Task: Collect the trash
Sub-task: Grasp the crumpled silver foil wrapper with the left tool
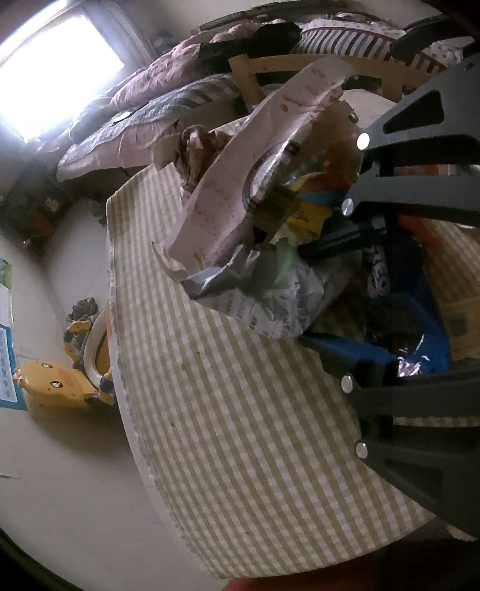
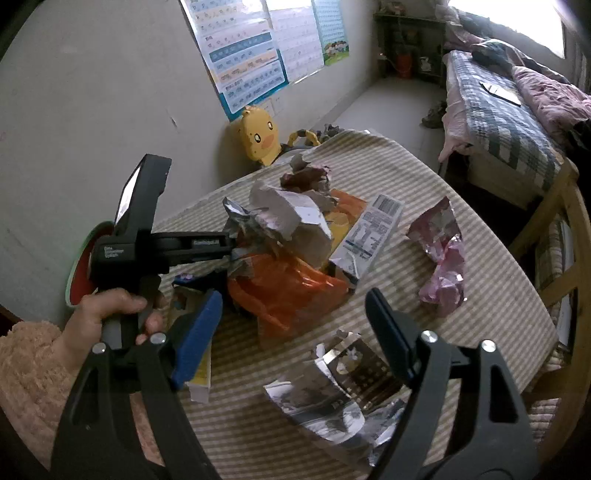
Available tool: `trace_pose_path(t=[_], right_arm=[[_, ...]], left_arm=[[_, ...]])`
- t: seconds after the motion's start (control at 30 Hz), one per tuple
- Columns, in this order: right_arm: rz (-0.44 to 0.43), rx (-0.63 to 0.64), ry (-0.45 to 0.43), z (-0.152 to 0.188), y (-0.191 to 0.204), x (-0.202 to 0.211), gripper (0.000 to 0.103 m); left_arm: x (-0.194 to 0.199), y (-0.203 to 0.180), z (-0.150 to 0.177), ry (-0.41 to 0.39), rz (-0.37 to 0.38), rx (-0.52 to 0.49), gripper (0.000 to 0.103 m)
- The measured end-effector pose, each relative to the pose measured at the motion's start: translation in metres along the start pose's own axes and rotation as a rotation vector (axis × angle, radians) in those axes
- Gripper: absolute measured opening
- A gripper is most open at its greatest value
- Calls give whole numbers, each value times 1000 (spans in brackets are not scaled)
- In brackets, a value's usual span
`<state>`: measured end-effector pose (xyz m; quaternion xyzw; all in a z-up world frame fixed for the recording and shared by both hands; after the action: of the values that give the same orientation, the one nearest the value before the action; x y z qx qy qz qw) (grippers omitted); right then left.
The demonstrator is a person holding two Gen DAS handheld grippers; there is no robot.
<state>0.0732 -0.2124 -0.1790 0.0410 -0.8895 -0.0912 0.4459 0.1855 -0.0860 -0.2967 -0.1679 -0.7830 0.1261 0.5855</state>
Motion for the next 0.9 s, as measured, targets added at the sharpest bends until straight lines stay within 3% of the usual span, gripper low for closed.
trace_pose_path(t=[0.27, 0.57, 0.9], right_arm=[[-6, 5, 0, 0, 6, 0, 78], [-8, 31, -5, -5, 16, 0, 78], [14, 60, -44, -38, 14, 1, 78]], left_arm=[[26, 13, 6, -64, -8, 12, 35], [79, 29, 7, -189, -54, -5, 35], [101, 30, 28, -242, -100, -63, 35]])
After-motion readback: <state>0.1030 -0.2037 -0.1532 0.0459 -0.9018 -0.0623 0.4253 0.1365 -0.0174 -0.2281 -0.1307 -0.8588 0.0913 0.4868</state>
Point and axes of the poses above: each gripper's, at about its wrist camera, not at the fingertips, and x roughly against the way its jaws point, y to its left, z to its underside, the point moved 7 cm from there along -x, roughly the way its jaws point, and after that the axes turned 1 degree about z, right-handed, at the moved point
